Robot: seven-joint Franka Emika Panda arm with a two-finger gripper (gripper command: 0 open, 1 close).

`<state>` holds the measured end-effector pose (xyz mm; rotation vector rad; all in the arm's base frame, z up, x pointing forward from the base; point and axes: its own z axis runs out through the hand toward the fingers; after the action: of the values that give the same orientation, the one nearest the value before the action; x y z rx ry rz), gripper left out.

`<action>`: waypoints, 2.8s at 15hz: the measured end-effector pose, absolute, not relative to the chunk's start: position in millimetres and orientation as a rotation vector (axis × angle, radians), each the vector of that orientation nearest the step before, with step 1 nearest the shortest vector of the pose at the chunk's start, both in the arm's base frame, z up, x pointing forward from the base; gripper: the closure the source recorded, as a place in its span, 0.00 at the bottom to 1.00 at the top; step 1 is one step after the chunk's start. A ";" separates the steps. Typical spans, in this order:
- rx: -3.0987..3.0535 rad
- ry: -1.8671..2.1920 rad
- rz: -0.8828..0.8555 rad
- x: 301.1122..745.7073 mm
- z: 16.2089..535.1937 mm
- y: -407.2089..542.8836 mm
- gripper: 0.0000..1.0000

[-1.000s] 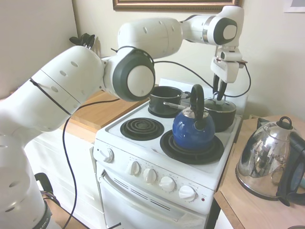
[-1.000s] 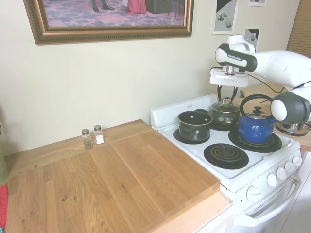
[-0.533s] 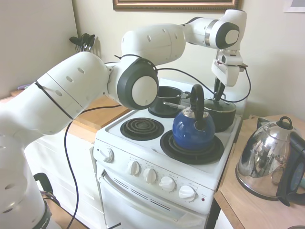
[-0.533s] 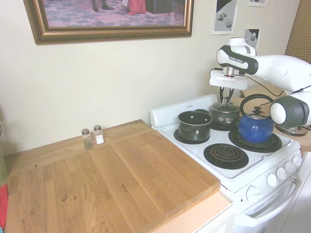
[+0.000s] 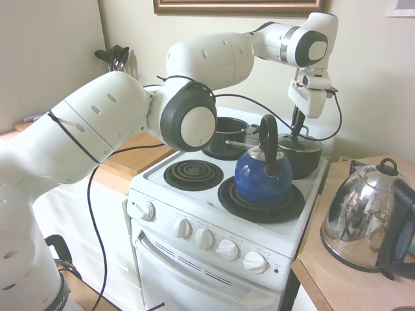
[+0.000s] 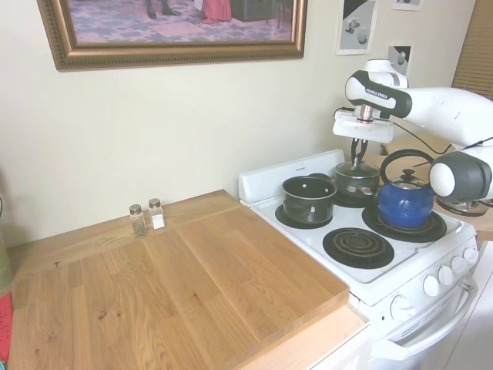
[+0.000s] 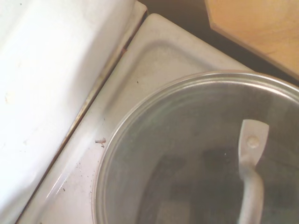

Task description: Uncover the lid of the pot

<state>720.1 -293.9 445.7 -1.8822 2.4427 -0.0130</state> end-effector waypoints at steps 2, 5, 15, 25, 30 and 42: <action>-1.874 2.438 -0.015 720.0 446.0 -296.1 1.00; -1.835 2.427 -0.032 717.7 448.2 -308.0 1.00; -1.746 2.324 -0.345 690.5 578.1 -318.5 1.00; -2.236 2.035 -0.823 710.3 689.1 -49.8 1.00; -2.653 1.782 -0.816 703.6 631.8 166.5 1.00; -3.279 1.145 -0.177 652.0 422.6 380.5 1.00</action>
<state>652.0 380.5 422.6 -3.2787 1.1446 -0.1767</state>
